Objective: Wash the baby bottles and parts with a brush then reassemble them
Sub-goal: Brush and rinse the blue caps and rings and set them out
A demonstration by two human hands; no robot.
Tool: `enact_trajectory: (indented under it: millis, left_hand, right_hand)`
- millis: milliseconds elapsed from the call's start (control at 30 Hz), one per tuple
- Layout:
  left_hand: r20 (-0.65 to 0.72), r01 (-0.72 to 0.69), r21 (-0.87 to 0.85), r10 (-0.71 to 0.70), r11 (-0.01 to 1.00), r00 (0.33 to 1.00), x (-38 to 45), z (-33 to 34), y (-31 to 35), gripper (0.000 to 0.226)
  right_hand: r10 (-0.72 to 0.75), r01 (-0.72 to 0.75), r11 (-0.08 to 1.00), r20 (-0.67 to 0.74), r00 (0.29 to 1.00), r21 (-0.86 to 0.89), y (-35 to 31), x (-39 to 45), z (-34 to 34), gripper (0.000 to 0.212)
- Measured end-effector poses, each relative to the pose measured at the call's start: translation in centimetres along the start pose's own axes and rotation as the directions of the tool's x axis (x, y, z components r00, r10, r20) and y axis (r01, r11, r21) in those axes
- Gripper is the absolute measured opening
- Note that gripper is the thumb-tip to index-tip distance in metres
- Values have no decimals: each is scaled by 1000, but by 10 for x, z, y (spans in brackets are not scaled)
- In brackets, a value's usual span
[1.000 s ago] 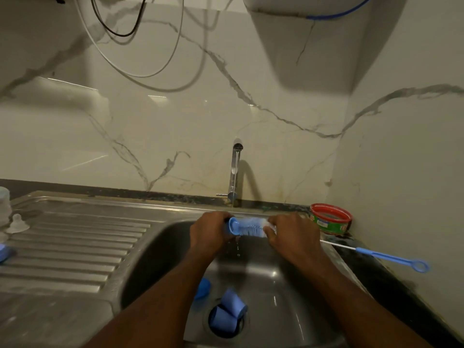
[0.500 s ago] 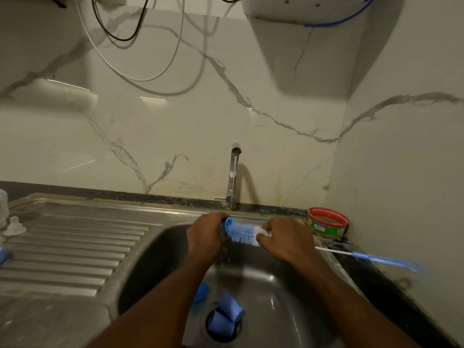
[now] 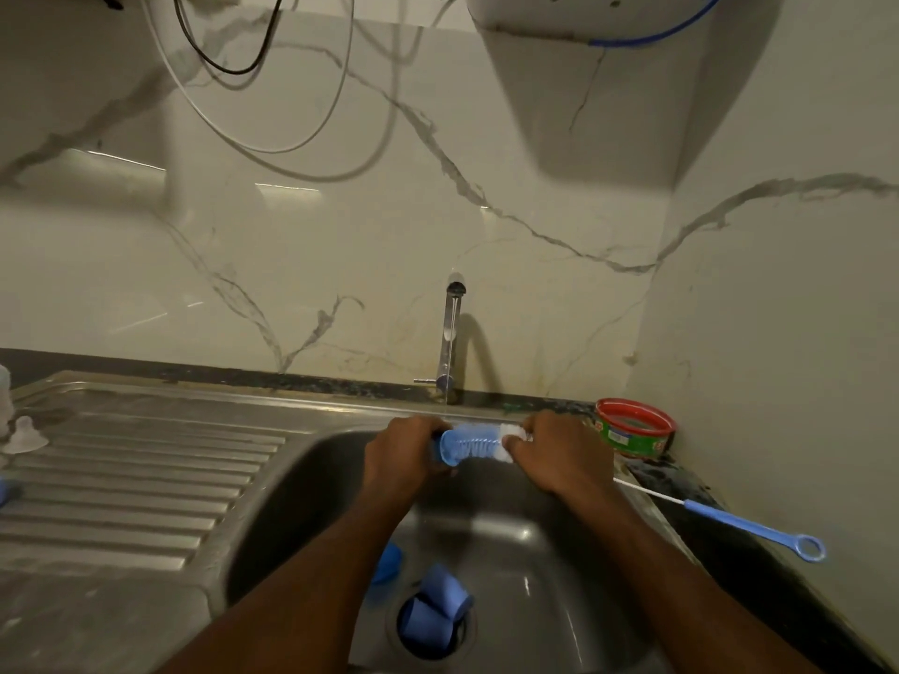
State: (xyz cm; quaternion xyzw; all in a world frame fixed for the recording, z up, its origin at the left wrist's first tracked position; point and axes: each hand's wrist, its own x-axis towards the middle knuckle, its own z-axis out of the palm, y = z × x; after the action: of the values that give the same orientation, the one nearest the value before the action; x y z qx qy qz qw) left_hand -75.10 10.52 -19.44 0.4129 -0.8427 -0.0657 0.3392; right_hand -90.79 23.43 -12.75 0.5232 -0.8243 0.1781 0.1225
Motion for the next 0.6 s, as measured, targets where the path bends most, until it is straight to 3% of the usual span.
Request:
enact_trajectory:
  millis: [100,200,267,433,533,600]
  left_hand:
    - [4,-15,37,15,999,1000,1,-1,0,45]
    - [-25,-2,23,2,1000,1000,2,-2,-1,43]
    - [-42,-9,12,10,1000,999,2,-4,-1,44]
    - [-18,-51,62,52,997,998,1,-5,-3,43]
    - [-41,-37,35,38,999,998,1,-7,-4,42]
    - [-59,-36,16,37,999,998,1,-8,-3,42]
  right_hand:
    - [-22,30,996,93,995,-78,10,-4,10,49]
    - [-100,113,992,224,969,-47,21,-4,9,88]
    - [-149,180,979,276,950,-91,23,-4,5,99]
    - [-338,354,927,129,932,-124,17,-8,7,55]
    - [-323,325,938,40,946,-119,18,-6,2,31]
    - [-301,301,951,22,953,-68,19,-7,1,31]
